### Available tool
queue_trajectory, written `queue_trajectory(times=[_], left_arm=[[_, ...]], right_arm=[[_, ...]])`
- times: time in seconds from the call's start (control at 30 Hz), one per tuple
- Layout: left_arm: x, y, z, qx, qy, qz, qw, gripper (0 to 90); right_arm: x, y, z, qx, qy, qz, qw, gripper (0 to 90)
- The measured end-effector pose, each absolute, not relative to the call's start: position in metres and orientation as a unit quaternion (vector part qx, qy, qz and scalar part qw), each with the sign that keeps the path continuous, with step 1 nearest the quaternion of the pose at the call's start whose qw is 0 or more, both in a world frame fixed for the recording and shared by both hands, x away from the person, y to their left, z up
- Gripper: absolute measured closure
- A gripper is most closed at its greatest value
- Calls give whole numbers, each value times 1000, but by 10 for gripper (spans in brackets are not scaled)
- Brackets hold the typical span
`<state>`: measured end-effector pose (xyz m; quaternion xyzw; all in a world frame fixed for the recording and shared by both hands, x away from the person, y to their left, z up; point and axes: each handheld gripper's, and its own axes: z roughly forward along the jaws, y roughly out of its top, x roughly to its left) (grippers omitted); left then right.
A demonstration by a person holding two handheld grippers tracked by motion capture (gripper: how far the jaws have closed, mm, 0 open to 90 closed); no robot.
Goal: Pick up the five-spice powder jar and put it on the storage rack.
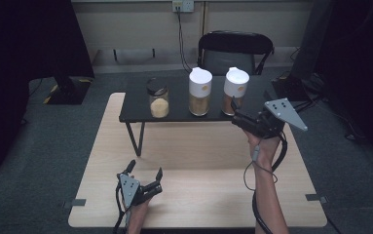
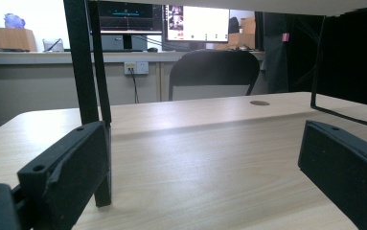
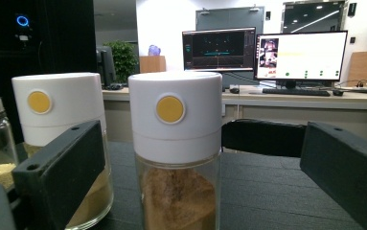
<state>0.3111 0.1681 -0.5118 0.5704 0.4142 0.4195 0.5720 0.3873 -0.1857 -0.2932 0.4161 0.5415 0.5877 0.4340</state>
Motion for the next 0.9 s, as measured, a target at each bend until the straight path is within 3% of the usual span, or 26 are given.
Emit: queue_trajectory(times=[0.9], left_arm=[[311, 168, -512, 570, 415, 420, 571, 31]], right_arm=[[347, -198, -297, 401, 515, 605, 456, 7]])
